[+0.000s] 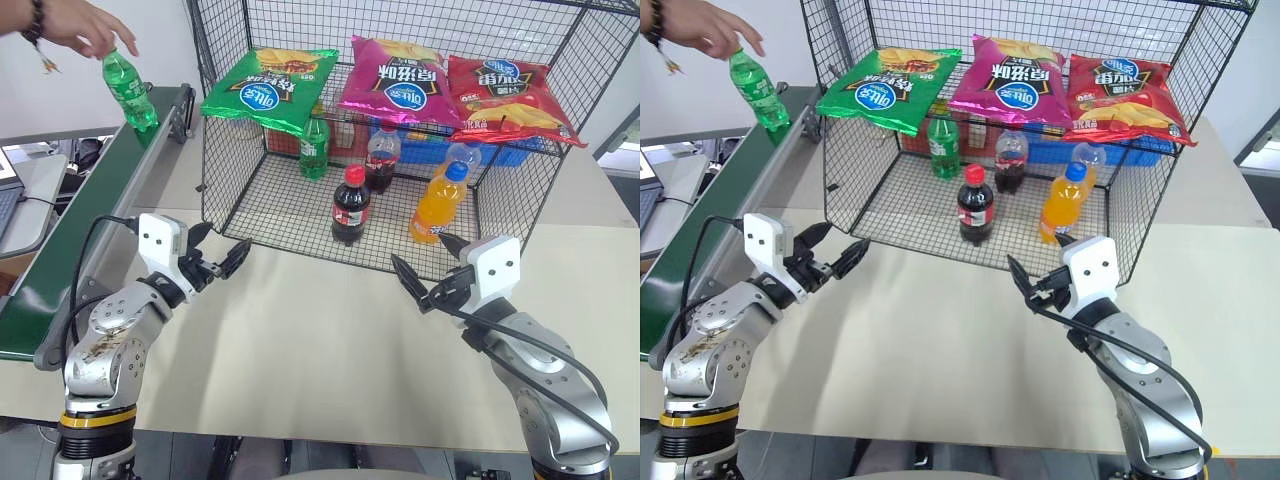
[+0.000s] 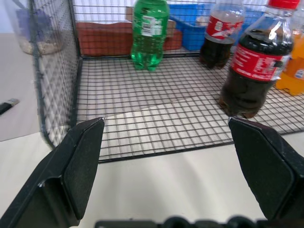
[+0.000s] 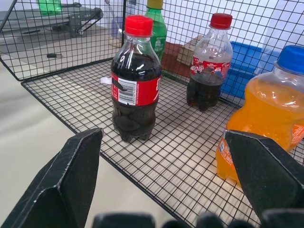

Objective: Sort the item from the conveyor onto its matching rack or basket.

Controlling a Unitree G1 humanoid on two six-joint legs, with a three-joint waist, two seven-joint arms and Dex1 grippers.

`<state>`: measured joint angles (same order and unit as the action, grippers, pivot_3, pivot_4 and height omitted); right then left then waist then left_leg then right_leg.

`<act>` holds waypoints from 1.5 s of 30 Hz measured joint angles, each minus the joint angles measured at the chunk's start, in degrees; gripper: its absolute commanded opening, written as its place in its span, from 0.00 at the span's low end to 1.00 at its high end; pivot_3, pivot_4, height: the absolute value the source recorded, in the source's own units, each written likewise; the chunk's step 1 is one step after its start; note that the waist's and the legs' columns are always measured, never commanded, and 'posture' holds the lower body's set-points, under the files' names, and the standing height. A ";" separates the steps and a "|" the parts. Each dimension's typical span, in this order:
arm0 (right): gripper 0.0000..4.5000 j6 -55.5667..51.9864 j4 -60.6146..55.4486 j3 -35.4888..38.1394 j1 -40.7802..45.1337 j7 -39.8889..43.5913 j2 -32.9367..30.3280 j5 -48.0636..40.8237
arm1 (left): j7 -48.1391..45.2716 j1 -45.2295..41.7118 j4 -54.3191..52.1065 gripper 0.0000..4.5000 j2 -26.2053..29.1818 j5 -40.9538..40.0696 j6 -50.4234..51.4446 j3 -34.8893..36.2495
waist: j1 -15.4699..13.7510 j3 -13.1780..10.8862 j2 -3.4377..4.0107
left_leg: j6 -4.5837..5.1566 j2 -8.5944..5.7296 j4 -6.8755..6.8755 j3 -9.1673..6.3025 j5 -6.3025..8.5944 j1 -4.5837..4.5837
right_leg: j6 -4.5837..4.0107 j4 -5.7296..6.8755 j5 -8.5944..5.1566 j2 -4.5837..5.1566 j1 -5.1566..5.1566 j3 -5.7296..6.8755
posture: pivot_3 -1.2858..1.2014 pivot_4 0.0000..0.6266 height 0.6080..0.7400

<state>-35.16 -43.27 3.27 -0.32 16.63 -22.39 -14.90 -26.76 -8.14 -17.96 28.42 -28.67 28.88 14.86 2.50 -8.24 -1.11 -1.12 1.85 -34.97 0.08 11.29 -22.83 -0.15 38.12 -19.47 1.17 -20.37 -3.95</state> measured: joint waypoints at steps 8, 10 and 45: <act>1.00 -4.75 0.54 0.35 10.97 6.31 -3.26 -8.92 | 4.58 -0.70 1.60 0.98 0.25 -0.53 -0.01 7.27 | -0.01 0.00 -0.01 | 0.01 -0.01 -0.02 -0.01 0.01 0.01 | -0.01 0.03 0.01 0.00 0.01 0.03 | 0.52 0.24 1.00; 1.00 -7.26 1.72 0.57 15.78 8.80 -4.37 -13.23 | 6.07 -1.34 3.05 0.98 0.42 -0.62 -0.16 9.84 | 0.02 0.00 -0.01 | 0.02 -0.01 -0.03 -0.01 0.01 0.02 | -0.02 0.03 0.01 0.01 0.01 0.03 | 0.52 0.24 1.00; 1.00 -16.65 11.19 -0.74 43.92 14.48 -6.56 -33.82 | 4.69 -13.47 37.12 0.98 12.90 1.78 -13.07 20.59 | -0.05 0.00 -0.03 | 0.08 0.12 -0.04 -0.15 0.04 -0.02 | -0.08 0.17 0.05 0.41 -0.09 0.32 | 0.52 0.24 1.00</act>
<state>-51.81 -32.08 2.54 43.61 31.11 -28.95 -48.72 -22.08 -21.61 19.16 41.32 -26.88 15.81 35.44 2.46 -8.24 -1.14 -1.04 1.96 -35.01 -0.07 11.33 -22.85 -0.22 38.30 -19.43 1.58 -20.47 -3.62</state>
